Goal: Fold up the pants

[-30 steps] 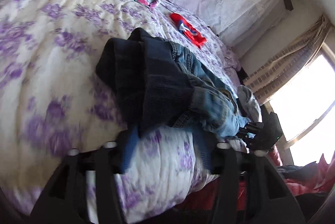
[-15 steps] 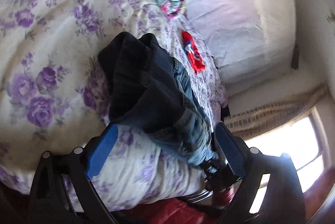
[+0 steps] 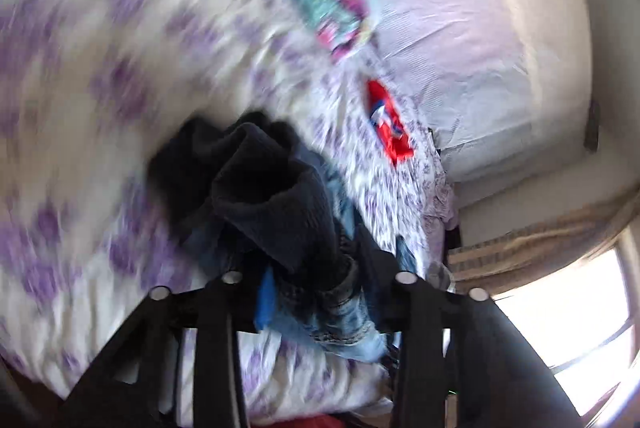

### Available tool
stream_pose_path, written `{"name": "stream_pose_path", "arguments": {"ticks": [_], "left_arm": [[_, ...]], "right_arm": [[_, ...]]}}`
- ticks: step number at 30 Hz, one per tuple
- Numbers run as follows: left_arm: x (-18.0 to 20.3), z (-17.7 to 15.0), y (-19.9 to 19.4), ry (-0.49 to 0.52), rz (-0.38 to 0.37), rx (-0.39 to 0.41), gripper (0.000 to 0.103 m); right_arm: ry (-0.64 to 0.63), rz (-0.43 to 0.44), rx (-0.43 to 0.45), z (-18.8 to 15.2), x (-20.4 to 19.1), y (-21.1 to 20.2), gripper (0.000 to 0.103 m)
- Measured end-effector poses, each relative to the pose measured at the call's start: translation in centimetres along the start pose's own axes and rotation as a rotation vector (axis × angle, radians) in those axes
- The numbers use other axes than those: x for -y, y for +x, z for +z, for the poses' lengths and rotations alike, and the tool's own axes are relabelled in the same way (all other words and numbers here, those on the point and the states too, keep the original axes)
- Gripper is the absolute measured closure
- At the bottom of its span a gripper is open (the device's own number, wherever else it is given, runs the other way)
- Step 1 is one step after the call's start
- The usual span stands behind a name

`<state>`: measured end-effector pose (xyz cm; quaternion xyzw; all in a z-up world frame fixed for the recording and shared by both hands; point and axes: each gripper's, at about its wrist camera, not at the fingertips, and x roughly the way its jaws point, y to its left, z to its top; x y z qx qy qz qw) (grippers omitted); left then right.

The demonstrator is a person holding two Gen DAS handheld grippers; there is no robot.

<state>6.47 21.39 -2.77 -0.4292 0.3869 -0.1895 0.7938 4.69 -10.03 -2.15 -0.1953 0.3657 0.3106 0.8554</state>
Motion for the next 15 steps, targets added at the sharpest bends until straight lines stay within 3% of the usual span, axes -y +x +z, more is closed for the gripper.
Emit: {"name": "stream_pose_path", "arguments": {"ticks": [3, 5, 6, 7, 8, 9, 11, 12, 14, 15], "left_arm": [[0.7, 0.4, 0.8, 0.149, 0.104, 0.023, 0.073], [-3.3, 0.7, 2.2, 0.084, 0.17, -0.034, 0.071], [-5.3, 0.5, 2.5, 0.033, 0.116, -0.059, 0.072], [-7.4, 0.2, 1.4, -0.027, -0.021, -0.053, 0.073], [-8.0, 0.0, 0.5, -0.048, -0.079, -0.06, 0.073], [-8.0, -0.3, -0.8, -0.043, -0.077, -0.042, 0.072], [-7.2, -0.9, -3.5, 0.009, 0.031, 0.023, 0.056], [-6.5, -1.2, -5.6, 0.048, 0.114, 0.086, 0.039], [-4.7, -1.8, -8.2, 0.118, 0.232, 0.157, 0.033], [-3.9, -1.9, -8.9, 0.154, 0.24, 0.163, 0.033]], "right_arm": [[0.006, -0.008, -0.011, 0.2, -0.3, 0.3, 0.094], [0.027, -0.004, -0.026, 0.0, -0.3, 1.0, 0.093], [0.041, 0.004, -0.033, -0.1, -0.2, 1.2, 0.092], [0.055, 0.012, -0.035, -0.1, 0.0, 1.3, 0.092], [0.079, 0.026, -0.032, -0.2, 0.3, 1.2, 0.092], [0.099, 0.039, -0.033, -0.2, 0.5, 1.1, 0.092], [0.133, 0.063, -0.036, -0.4, 0.9, 1.0, 0.089], [0.14, 0.072, -0.038, -0.4, 1.0, 0.9, 0.088], [0.16, 0.104, -0.042, -0.4, 1.1, 0.0, 0.075], [0.173, 0.13, -0.037, -0.5, 1.2, -0.7, 0.069]]}}
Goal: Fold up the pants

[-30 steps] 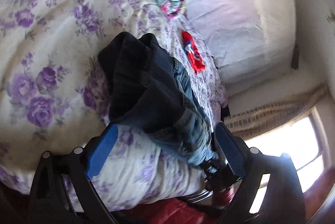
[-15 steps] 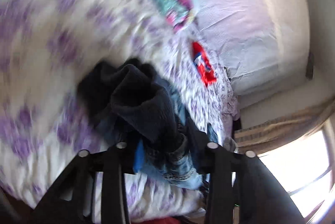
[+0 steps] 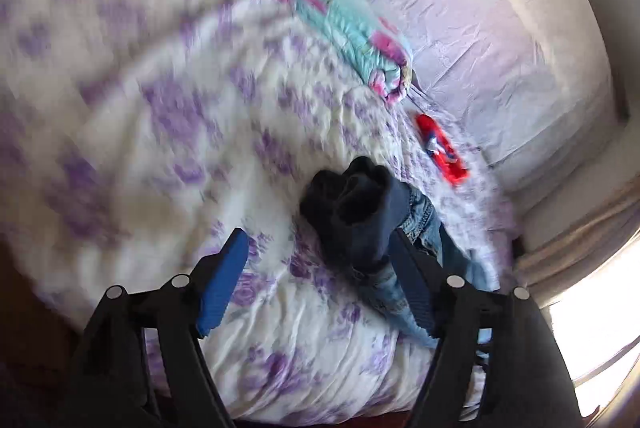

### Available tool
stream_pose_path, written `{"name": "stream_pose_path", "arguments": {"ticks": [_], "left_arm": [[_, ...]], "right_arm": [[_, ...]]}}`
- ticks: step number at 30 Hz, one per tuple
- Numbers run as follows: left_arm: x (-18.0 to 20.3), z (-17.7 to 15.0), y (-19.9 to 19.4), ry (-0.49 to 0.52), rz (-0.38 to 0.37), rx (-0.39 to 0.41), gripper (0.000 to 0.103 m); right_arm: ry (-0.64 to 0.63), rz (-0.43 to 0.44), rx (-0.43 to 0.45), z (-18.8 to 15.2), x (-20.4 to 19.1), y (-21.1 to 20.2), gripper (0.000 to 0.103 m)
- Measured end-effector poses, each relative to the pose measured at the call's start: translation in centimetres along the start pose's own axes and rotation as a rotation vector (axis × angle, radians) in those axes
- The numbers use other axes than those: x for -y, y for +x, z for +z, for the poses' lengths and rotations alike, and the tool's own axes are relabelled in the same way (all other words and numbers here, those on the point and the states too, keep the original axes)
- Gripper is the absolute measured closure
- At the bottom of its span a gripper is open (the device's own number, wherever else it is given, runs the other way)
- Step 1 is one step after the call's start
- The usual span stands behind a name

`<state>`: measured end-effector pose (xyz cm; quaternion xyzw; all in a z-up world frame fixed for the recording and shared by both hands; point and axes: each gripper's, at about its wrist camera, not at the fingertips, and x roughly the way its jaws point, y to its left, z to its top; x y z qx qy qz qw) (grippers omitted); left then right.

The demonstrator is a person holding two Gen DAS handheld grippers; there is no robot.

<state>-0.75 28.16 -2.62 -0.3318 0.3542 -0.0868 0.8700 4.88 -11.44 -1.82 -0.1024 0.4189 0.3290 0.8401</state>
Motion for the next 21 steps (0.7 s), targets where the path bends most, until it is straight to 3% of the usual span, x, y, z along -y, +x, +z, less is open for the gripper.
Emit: {"name": "stream_pose_path", "arguments": {"ticks": [3, 6, 8, 11, 14, 18, 21], "left_arm": [[4.6, -0.1, -0.7, 0.129, -0.127, -0.026, 0.029], [9.9, -0.5, 2.6, 0.232, -0.267, -0.138, 0.017], [13.3, -1.6, 5.8, 0.298, -0.296, -0.221, 0.016], [16.9, -3.5, 10.5, 0.382, -0.214, -0.289, 0.016], [18.4, -5.9, 13.8, 0.441, -0.094, -0.333, 0.016], [20.2, -9.1, 15.6, 0.634, 0.095, -0.264, 0.013], [20.4, -10.9, 16.8, 0.721, 0.152, -0.228, 0.005]], "right_arm": [[0.055, 0.029, 0.08, 0.0, 0.5, -4.2, 0.059], [0.226, -0.123, 0.162, 1.8, 4.1, -7.9, 0.042], [0.396, -0.274, 0.182, 3.6, 8.5, -8.5, 0.034], [0.561, -0.453, 0.131, 6.1, 14.7, -6.4, 0.034], [0.648, -0.533, 0.025, 7.8, 19.0, -2.6, 0.034], [0.666, -0.634, -0.1, 7.8, 20.9, 1.9, 0.034], [0.663, -0.663, -0.192, 6.7, 22.1, 4.6, 0.036]]}}
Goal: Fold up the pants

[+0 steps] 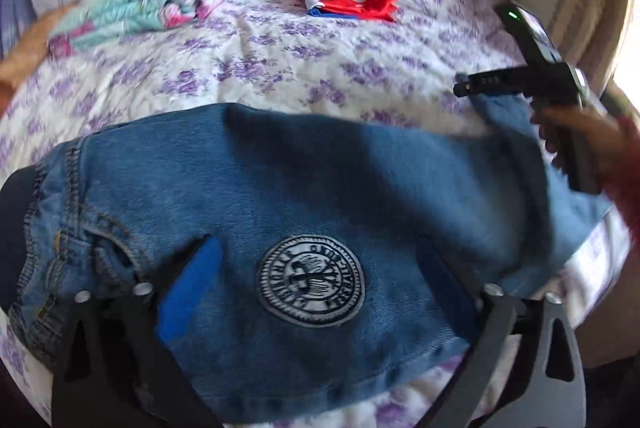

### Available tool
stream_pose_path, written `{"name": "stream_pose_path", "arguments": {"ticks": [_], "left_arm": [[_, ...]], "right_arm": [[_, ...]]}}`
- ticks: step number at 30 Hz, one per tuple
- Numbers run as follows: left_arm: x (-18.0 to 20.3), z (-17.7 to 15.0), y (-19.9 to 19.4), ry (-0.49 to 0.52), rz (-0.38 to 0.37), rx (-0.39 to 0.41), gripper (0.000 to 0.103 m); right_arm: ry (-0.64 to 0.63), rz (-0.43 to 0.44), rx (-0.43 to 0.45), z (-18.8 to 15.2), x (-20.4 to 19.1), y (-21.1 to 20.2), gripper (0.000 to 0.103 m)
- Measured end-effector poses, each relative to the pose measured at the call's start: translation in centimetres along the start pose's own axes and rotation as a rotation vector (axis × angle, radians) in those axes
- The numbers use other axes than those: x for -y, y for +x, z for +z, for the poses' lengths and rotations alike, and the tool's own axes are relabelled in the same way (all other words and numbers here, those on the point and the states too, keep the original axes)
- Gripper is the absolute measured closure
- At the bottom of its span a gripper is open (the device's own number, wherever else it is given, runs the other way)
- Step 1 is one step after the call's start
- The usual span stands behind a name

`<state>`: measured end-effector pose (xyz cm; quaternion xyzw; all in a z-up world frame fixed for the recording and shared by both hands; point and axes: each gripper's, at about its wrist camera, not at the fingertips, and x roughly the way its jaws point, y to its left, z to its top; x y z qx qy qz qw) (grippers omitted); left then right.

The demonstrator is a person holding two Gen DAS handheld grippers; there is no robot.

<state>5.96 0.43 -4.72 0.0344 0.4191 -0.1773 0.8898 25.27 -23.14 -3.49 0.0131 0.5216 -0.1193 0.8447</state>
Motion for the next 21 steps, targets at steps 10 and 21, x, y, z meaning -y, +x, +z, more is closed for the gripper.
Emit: {"name": "stream_pose_path", "arguments": {"ticks": [10, 21], "left_arm": [[1.1, -1.0, 0.9, 0.058, 0.078, 0.083, 0.004], [0.8, -1.1, 1.0, 0.065, 0.071, 0.09, 0.004]], "right_arm": [[0.236, 0.312, 0.058, -2.2, 6.7, -1.2, 0.094], [0.462, 0.401, 0.434, -16.1, 17.1, -14.7, 0.095]]}}
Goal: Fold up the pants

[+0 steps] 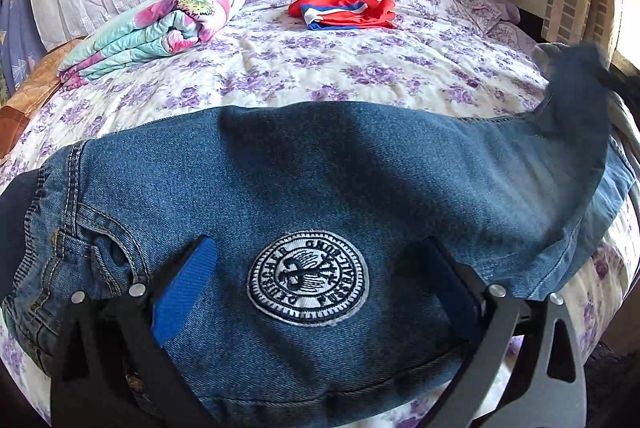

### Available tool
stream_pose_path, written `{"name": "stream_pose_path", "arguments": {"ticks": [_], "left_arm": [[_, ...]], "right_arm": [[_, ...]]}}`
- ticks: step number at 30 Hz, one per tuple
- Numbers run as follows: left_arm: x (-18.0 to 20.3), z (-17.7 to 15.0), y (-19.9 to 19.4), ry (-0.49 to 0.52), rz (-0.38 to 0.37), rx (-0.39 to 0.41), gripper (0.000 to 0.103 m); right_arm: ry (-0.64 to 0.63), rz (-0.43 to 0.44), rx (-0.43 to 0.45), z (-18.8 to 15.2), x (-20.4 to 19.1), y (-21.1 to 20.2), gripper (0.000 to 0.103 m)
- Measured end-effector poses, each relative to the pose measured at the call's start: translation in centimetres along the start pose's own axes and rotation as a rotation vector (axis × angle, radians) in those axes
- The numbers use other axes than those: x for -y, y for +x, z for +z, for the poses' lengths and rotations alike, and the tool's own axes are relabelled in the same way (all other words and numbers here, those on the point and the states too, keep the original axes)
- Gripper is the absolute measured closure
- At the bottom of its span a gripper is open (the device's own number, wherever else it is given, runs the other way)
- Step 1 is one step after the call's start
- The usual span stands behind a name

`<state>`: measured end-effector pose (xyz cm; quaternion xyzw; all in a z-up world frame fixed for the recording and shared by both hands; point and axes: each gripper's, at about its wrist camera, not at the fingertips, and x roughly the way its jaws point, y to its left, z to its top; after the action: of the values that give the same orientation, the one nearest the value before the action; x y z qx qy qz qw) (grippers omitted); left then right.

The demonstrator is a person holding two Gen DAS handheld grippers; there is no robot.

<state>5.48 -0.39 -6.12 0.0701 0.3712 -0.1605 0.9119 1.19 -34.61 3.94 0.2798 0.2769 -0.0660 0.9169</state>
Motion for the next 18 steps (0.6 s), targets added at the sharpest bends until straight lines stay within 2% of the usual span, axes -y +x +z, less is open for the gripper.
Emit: {"name": "stream_pose_path", "arguments": {"ticks": [2, 5, 7, 10, 12, 14, 15, 16, 18], "left_arm": [[0.0, 0.1, 0.0, -0.008, 0.0, -0.001, 0.004], [-0.2, 0.4, 0.1, -0.027, -0.005, -0.017, 0.004], [-0.5, 0.7, 0.0, -0.048, -0.021, -0.03, 0.004], [-2.0, 1.5, -0.5, -0.127, -0.12, -0.061, 0.004], [-2.8, 1.8, -0.6, -0.176, -0.18, -0.071, 0.004], [-3.5, 2.0, -0.6, -0.212, -0.214, -0.074, 0.004], [-3.7, 1.9, -0.7, -0.222, -0.225, -0.071, 0.004], [-3.7, 1.9, -0.9, -0.229, -0.228, -0.065, 0.004], [-3.7, 1.8, -1.1, -0.236, -0.221, -0.06, 0.004]], "right_arm": [[0.032, -0.026, 0.004, -2.2, 2.2, -2.1, 0.095], [0.132, -0.04, -0.042, -5.2, 5.8, -1.7, 0.096], [0.197, -0.03, -0.025, -6.5, 7.7, -1.5, 0.1], [0.218, 0.022, 0.034, -6.4, 7.9, -2.8, 0.1], [0.155, 0.023, -0.008, -5.6, 7.0, -3.0, 0.1], [0.138, 0.018, -0.061, -5.9, 6.4, -2.4, 0.09], [0.145, 0.016, -0.079, -6.1, 6.1, -1.9, 0.077], [0.173, 0.026, -0.089, -6.3, 6.1, -1.3, 0.049], [0.2, 0.012, -0.05, -6.4, 6.1, -1.3, 0.046]]}}
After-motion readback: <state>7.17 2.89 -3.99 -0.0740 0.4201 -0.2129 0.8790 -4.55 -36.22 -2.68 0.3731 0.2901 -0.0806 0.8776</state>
